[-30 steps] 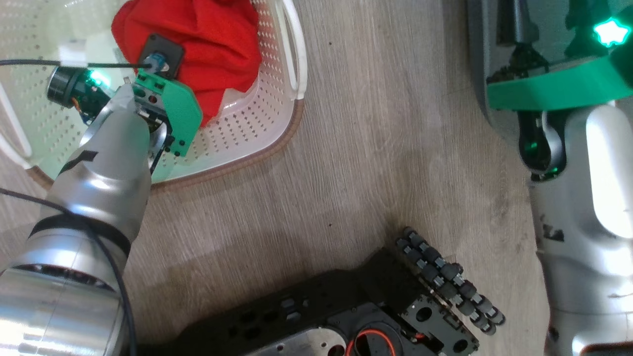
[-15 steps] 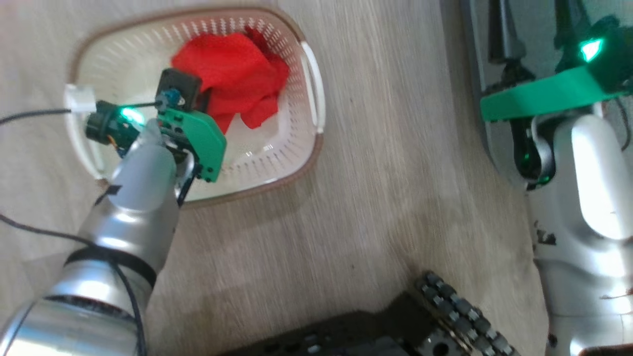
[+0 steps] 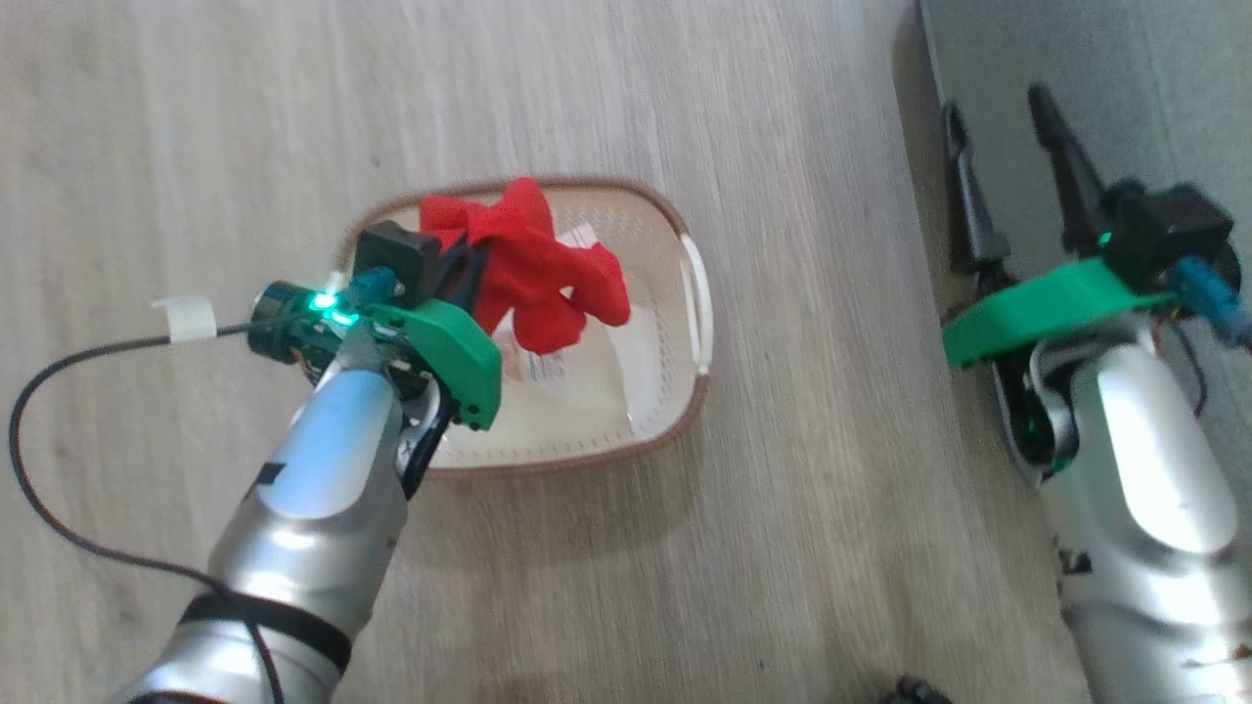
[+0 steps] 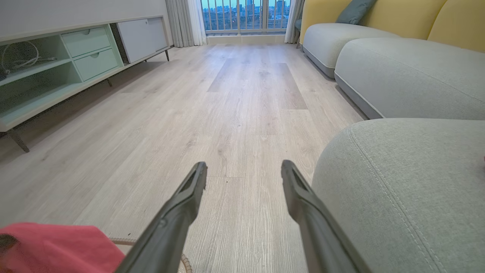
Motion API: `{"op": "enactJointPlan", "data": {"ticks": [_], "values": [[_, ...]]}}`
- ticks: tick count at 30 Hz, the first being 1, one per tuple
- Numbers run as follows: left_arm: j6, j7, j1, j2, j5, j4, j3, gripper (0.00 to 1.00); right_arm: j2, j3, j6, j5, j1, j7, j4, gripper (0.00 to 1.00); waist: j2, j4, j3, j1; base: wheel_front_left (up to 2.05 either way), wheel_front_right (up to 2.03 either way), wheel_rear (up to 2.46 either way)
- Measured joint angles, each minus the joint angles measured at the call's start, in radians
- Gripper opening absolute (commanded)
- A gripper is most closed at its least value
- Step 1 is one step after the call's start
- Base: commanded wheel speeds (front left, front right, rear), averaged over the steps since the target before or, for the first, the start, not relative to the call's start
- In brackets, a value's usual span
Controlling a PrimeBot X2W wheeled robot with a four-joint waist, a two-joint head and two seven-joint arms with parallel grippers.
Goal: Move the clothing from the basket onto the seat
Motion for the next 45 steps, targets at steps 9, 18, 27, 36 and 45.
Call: {"op": "enactJointPlan", "data": {"ticks": [9,18,27,36,45], "values": [[0.014,0.000,0.110,-0.001,-0.067,-0.185,-0.044,0.00,-0.024,0.001,0.000,0.019,0.134,0.000,0.060,1.00,0.0000,0.070,-0.212,0.0000,0.00,0.00,0.00],[0.031,0.000,0.160,-0.001,-0.091,-0.355,-0.047,0.00,-0.026,0.016,0.000,0.028,0.222,0.000,0.100,1.00,0.0000,0.111,-0.365,0.0000,0.00,0.00,0.00],[0.031,0.000,0.157,-0.001,-0.072,-0.558,-0.056,0.00,-0.024,0.032,0.000,0.050,0.272,0.000,0.122,1.00,0.0000,0.126,-0.448,0.0000,0.00,0.00,0.00],[0.035,-0.003,0.132,-0.001,-0.065,-0.691,-0.044,0.00,-0.021,0.056,0.000,0.061,0.281,0.000,0.141,1.00,-0.0001,0.126,-0.463,0.0000,0.00,0.00,0.00],[0.040,-0.003,0.133,-0.001,-0.085,-0.721,-0.078,0.00,-0.045,0.452,0.000,0.231,0.182,0.000,0.030,1.00,-0.0001,0.137,-0.459,0.0001,0.00,0.00,0.00]]}}
